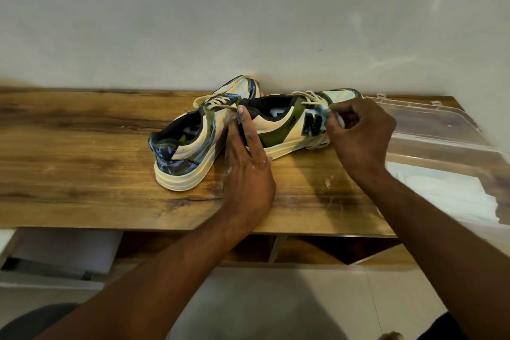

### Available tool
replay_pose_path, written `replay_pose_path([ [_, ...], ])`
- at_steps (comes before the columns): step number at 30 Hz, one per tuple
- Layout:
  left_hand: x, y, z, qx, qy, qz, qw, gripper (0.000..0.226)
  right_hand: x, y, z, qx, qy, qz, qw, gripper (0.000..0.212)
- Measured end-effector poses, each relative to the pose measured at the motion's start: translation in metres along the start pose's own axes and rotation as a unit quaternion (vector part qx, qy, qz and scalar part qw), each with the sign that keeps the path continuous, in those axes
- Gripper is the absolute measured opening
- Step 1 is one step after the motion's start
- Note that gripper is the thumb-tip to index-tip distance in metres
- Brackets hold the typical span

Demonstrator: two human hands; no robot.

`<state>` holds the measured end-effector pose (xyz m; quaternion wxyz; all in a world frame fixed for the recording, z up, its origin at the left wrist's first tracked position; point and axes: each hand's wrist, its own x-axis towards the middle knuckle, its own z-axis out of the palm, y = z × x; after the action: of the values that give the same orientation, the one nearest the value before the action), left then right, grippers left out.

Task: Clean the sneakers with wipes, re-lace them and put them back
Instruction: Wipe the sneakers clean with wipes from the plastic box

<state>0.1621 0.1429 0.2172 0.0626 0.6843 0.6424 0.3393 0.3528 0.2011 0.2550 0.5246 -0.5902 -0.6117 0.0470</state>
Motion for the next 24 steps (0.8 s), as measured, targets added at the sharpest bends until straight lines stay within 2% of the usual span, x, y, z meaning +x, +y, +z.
replay_pose_path([
  [3, 0.0, -0.002, 0.0, -0.004, 0.004, 0.003, 1.0, 0.109, -0.011, -0.005, 0.002, -0.005, -0.029, -0.029, 0.999, 0.016],
  [8, 0.001, -0.002, 0.0, -0.003, 0.004, -0.001, 1.0, 0.11, -0.037, -0.028, 0.01, -0.005, -0.131, -0.122, 0.984, 0.018],
  [10, 0.001, -0.004, 0.0, -0.003, 0.004, 0.004, 1.0, 0.109, -0.03, -0.021, 0.007, -0.008, -0.11, -0.103, 0.989, 0.017],
  [13, 0.0, -0.005, -0.001, -0.004, 0.004, 0.004, 1.0, 0.108, -0.011, -0.006, 0.001, -0.008, -0.036, -0.006, 0.999, 0.014],
  [16, 0.0, -0.005, -0.001, -0.002, 0.004, 0.004, 1.0, 0.108, -0.014, -0.007, 0.002, -0.01, -0.02, 0.006, 1.0, 0.015],
  [21, 0.001, -0.004, -0.002, 0.004, 0.013, 0.011, 1.0, 0.11, -0.057, -0.037, 0.018, -0.016, -0.168, -0.1, 0.981, 0.022],
  [24, 0.0, -0.004, -0.003, 0.003, 0.005, 0.007, 1.0, 0.11, -0.047, -0.032, 0.016, -0.005, -0.157, -0.089, 0.983, 0.021],
])
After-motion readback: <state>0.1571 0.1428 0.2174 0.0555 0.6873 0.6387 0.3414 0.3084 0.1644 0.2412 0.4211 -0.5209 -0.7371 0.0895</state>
